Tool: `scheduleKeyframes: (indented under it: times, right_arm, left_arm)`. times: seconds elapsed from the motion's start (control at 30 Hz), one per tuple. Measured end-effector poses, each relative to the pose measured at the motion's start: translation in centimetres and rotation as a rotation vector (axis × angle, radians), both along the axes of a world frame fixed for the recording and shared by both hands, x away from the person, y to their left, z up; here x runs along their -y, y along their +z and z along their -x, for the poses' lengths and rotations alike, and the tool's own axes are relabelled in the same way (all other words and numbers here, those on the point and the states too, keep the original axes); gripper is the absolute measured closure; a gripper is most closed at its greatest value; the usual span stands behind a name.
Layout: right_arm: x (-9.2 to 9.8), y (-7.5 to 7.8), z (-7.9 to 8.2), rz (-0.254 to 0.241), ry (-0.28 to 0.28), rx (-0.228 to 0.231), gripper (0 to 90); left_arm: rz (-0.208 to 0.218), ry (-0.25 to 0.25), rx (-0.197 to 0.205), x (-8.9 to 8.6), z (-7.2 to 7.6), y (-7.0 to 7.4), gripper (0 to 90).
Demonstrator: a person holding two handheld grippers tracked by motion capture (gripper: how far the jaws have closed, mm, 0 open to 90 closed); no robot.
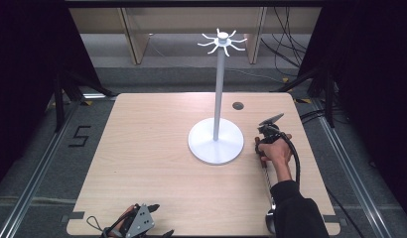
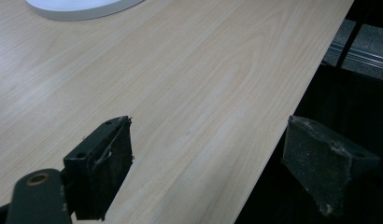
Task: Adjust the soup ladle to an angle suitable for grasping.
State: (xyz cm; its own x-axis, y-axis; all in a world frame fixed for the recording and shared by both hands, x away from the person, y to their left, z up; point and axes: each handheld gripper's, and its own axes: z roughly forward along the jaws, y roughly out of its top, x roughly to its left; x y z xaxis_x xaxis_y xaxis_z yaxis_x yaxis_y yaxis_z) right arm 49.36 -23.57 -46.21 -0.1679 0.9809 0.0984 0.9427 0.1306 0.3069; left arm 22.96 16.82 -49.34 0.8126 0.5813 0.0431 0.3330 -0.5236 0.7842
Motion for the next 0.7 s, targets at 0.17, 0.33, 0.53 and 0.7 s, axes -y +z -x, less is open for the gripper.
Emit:
scheduleKeyframes:
  times: [0.17, 0.33, 0.53, 0.7]
  right_arm:
    - [0.0, 1.9, 0.3, -0.089, -0.029, 0.066, 73.8]
    - [0.9, 3.9, 0.4, -0.088, 0.034, 0.144, 73.9]
    - [0.9, 5.7, 0.7, -0.118, 0.069, 0.212, 73.9]
    - [0.7, 6.9, 1.2, -0.175, 0.139, 0.275, 73.9]
  left_arm:
    - [-0.004, 0.001, 0.003, 0.0, 0.0, 0.0, 15.1]
    - [0.003, 0.000, 0.002, 0.1, 0.0, 0.0, 15.1]
    - [0.011, 0.003, 0.004, 0.2, 0.0, 0.0, 15.1]
    - [0.000, 0.003, 0.012, 0.2, -0.1, -0.1, 15.0]
